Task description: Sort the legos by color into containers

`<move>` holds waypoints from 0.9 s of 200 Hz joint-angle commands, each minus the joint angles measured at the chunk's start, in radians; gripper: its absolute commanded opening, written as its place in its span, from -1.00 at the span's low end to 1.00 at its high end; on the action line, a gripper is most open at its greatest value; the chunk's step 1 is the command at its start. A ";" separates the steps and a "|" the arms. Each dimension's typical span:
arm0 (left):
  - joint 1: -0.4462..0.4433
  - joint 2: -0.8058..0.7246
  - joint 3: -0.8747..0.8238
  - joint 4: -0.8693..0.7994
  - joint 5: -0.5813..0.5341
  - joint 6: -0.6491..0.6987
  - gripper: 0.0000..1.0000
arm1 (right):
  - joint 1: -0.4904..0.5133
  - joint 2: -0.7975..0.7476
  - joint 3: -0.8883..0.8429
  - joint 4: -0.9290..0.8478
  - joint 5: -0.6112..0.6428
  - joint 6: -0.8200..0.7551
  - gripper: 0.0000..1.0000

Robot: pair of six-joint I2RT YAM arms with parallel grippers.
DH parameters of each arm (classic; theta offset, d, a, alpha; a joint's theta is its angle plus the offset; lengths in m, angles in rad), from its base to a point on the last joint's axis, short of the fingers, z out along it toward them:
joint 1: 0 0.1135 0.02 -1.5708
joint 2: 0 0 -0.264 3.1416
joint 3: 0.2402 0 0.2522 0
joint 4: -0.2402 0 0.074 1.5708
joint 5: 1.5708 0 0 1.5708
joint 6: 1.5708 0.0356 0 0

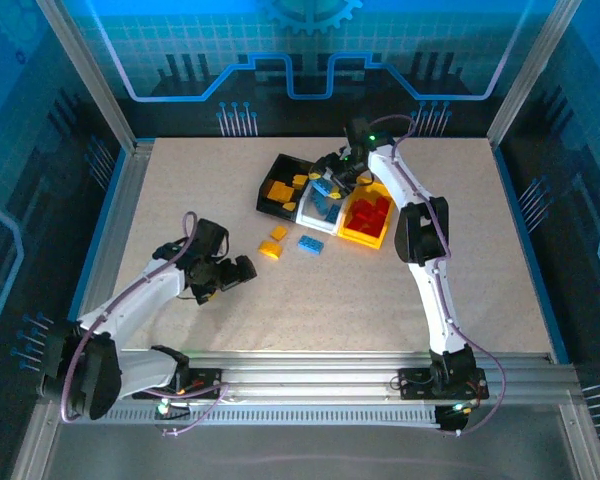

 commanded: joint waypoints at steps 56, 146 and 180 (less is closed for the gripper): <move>0.021 -0.044 0.007 -0.042 0.048 0.070 0.98 | 0.007 -0.006 0.021 -0.058 0.037 0.012 0.59; 0.023 -0.037 0.008 0.033 0.065 0.015 0.98 | 0.070 -0.249 -0.153 -0.100 0.104 -0.119 0.69; 0.024 -0.024 0.013 0.073 0.064 0.000 0.98 | 0.103 -0.385 -0.298 -0.105 0.148 -0.177 0.70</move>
